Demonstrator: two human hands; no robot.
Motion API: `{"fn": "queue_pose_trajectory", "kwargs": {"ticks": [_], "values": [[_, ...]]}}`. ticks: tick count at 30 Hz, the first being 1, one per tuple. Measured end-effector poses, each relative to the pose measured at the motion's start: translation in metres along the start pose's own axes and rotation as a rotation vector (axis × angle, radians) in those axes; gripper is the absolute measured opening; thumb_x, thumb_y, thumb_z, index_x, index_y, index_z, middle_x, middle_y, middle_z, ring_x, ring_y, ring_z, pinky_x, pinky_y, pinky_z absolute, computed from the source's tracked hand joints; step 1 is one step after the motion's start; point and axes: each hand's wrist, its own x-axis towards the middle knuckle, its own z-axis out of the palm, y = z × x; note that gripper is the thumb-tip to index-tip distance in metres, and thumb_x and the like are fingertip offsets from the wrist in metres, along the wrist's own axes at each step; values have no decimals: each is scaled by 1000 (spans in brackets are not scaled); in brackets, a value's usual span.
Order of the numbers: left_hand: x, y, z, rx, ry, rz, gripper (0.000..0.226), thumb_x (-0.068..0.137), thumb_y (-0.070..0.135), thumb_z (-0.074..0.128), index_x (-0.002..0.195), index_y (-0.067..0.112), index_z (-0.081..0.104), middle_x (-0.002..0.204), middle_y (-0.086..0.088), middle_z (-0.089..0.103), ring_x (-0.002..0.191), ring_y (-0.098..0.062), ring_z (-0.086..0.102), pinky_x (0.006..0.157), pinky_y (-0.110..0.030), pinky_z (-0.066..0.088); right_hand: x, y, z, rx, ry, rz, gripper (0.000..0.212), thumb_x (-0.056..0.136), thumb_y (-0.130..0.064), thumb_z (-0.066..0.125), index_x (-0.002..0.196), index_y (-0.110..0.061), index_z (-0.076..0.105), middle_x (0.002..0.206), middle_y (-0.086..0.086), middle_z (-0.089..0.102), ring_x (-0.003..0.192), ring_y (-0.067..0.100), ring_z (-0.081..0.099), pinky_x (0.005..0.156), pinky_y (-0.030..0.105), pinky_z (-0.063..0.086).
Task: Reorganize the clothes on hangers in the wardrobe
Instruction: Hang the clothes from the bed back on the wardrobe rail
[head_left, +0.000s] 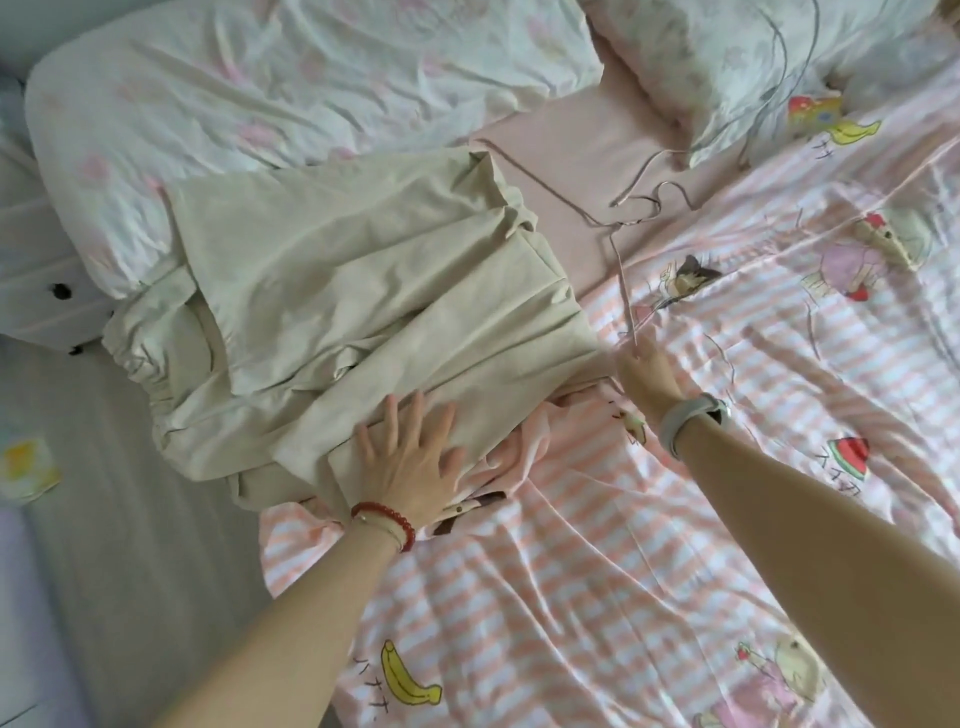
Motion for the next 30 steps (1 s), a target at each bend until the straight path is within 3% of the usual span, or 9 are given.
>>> {"fn": "queue_pose_trajectory", "kwargs": {"ticks": [3, 6, 8, 11, 17, 20, 23, 26, 30], "values": [[1, -8, 10, 23, -43, 33, 55, 93, 51, 24, 144, 41, 4, 156, 3, 0, 142, -26, -7, 111, -55, 10, 18, -7, 5, 125, 21, 150, 51, 84, -10, 36, 134, -6, 30, 97, 7, 44, 94, 21, 40, 78, 34, 35], [2, -10, 11, 29, -69, 38, 52, 95, 50, 21, 144, 44, 4, 156, 5, -2, 142, -25, -8, 111, -55, 11, 25, -21, 12, 186, 46, 225, 26, 92, -17, 37, 105, 1, 51, 87, 7, 48, 95, 24, 45, 79, 32, 36], [2, -12, 8, 38, -78, 48, 49, 97, 47, 20, 144, 43, 7, 156, 6, 0, 143, -25, -6, 111, -55, 13, 26, -28, 18, 229, 155, 208, 33, 96, -21, 34, 100, 4, 57, 90, 13, 57, 99, 31, 53, 84, 34, 42], [-1, -17, 2, 5, -62, 68, 46, 98, 39, 25, 144, 39, 17, 155, 5, 9, 143, -21, -1, 109, -50, 17, 10, -33, 18, 217, 404, 57, 34, 97, -26, 35, 105, -3, 59, 105, 15, 64, 96, 31, 57, 74, 26, 36], [-39, -35, -22, -285, 79, 8, 42, 100, 27, 31, 142, 28, 31, 152, -7, 22, 138, -26, 20, 107, -38, 23, -31, -48, -12, 275, 562, -156, 29, 97, -15, 37, 98, 2, 61, 102, 19, 64, 89, 30, 55, 73, 30, 36], [-67, -37, -40, -313, 142, -13, 42, 99, 25, 33, 141, 28, 35, 150, -9, 28, 135, -29, 25, 105, -40, 27, -62, -61, -23, 314, 573, -228, 28, 96, -12, 37, 95, 4, 60, 89, 16, 61, 82, 25, 50, 73, 31, 37], [-97, -36, -57, -306, 131, -83, 43, 99, 30, 29, 142, 34, 29, 153, -6, 21, 140, -28, 17, 109, -39, 21, -98, -81, -34, 312, 550, -347, 26, 95, -11, 38, 92, 3, 61, 79, 9, 54, 76, 23, 46, 68, 30, 32], [-128, -34, -76, -267, 114, -96, 44, 99, 35, 19, 142, 38, 27, 154, -6, 17, 141, -26, 11, 110, -39, 20, -141, -101, -49, 281, 556, -491, 24, 95, -9, 41, 90, 2, 62, 78, 5, 54, 75, 21, 45, 63, 25, 26], [-165, -31, -119, -247, 126, -101, 47, 98, 40, 25, 145, 35, 20, 156, -2, 3, 142, -27, -1, 112, -44, 12, -203, -124, -73, 298, 511, -691, 23, 94, -8, 42, 91, 2, 63, 87, 18, 63, 81, 31, 53, 69, 35, 34]]}}
